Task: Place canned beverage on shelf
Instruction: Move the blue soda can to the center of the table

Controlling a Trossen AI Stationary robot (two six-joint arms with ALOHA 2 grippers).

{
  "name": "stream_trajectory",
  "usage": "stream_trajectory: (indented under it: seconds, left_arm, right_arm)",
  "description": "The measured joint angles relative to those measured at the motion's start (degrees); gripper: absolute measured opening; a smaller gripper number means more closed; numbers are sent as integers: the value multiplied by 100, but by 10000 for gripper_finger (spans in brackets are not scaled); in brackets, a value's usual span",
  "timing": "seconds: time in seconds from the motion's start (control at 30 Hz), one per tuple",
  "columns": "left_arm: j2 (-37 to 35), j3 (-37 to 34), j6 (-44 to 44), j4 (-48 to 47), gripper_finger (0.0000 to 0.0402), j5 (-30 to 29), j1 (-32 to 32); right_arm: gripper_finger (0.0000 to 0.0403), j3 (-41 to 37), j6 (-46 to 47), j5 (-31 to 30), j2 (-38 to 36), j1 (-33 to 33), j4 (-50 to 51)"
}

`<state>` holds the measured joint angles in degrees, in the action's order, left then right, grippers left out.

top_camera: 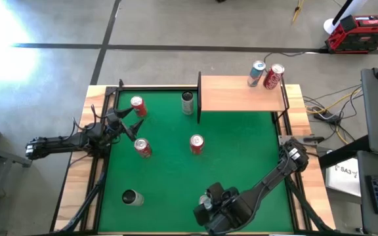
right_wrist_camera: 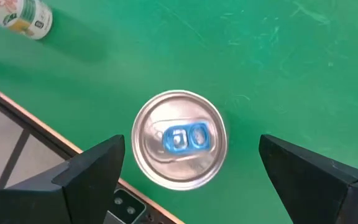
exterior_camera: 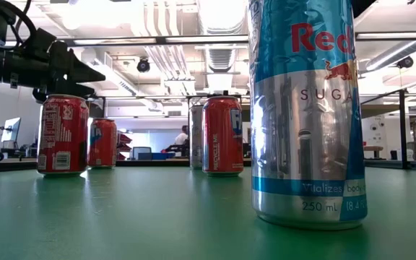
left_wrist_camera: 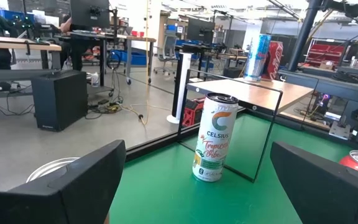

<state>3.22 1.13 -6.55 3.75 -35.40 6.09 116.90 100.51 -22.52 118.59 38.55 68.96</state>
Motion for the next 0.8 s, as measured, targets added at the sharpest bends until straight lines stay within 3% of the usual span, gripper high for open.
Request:
stream_trajectory:
  seconds: [0.8]
  left_arm:
    - [0,-2,0,0,386,0,0]
  right_arm:
    - [364,-7,-1049,-160,169,93,-410]
